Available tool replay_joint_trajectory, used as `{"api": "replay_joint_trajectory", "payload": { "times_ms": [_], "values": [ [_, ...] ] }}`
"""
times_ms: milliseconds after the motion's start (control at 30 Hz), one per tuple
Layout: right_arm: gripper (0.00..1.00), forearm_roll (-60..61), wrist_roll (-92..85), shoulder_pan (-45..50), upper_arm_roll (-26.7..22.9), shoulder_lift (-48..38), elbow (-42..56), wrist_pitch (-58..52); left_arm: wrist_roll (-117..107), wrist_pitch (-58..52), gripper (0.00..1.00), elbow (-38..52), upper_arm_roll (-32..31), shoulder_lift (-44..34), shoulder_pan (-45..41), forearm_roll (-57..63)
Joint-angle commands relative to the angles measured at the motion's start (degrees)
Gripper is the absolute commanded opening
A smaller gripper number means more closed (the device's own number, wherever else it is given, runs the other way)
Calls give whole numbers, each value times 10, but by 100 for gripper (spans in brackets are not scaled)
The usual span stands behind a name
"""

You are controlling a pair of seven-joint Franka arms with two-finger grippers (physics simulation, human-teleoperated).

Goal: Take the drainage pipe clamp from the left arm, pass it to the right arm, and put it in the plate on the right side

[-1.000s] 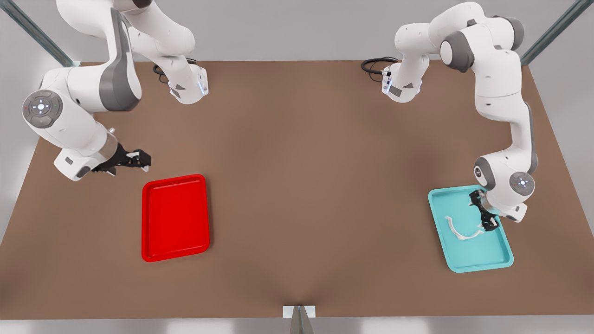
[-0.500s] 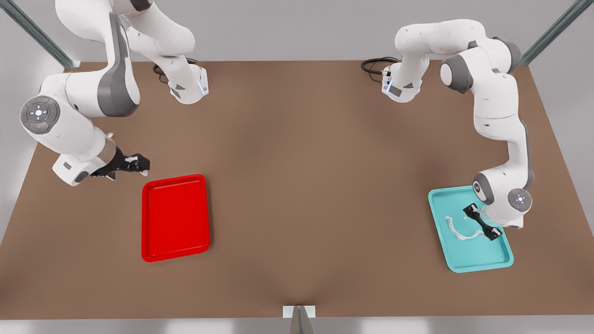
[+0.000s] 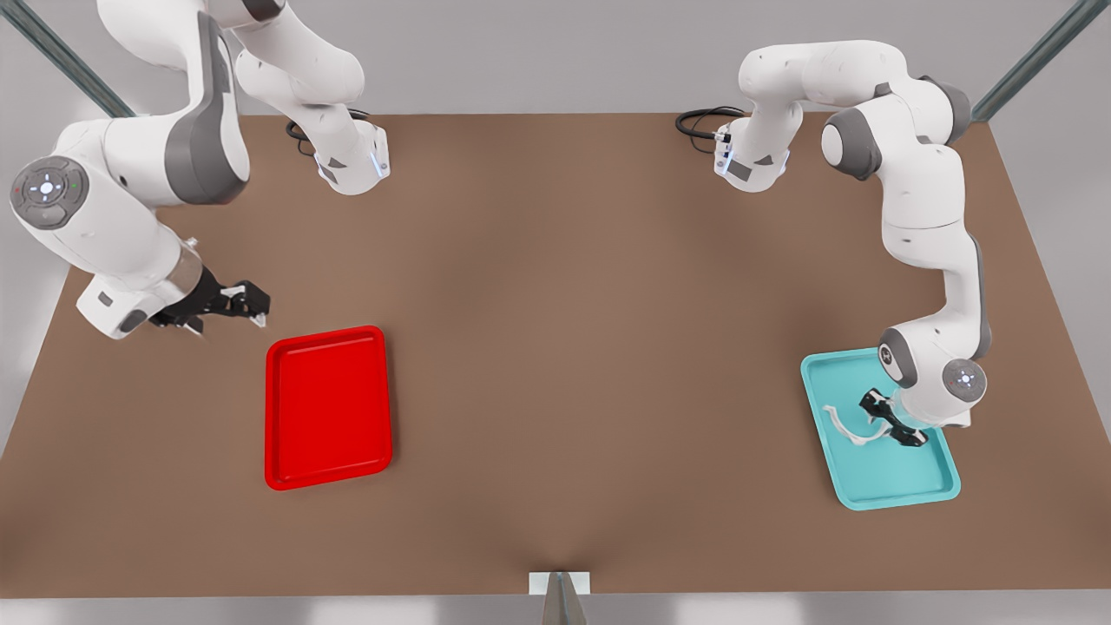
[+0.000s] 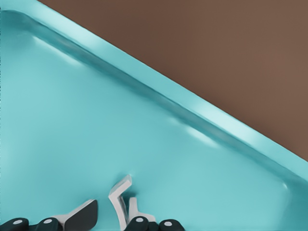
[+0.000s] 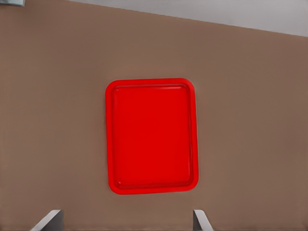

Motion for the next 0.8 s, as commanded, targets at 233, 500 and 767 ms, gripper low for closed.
{"api": "replay_joint_trajectory", "payload": {
  "times_ms": [233, 500, 767],
  "values": [
    [100, 0, -3, 0, 1, -2, 0, -18, 94, -163, 21, 75, -11, -14, -1, 6],
    [100, 0, 11, 8, 82, -5, 3, -17, 7, -454, 21, 182, -45, -62, -79, -95],
    [100, -6, 243, 20, 207, 74, 76, 31, -273, -308, 21, 235, -152, -65, -231, -209]
  ]
}}
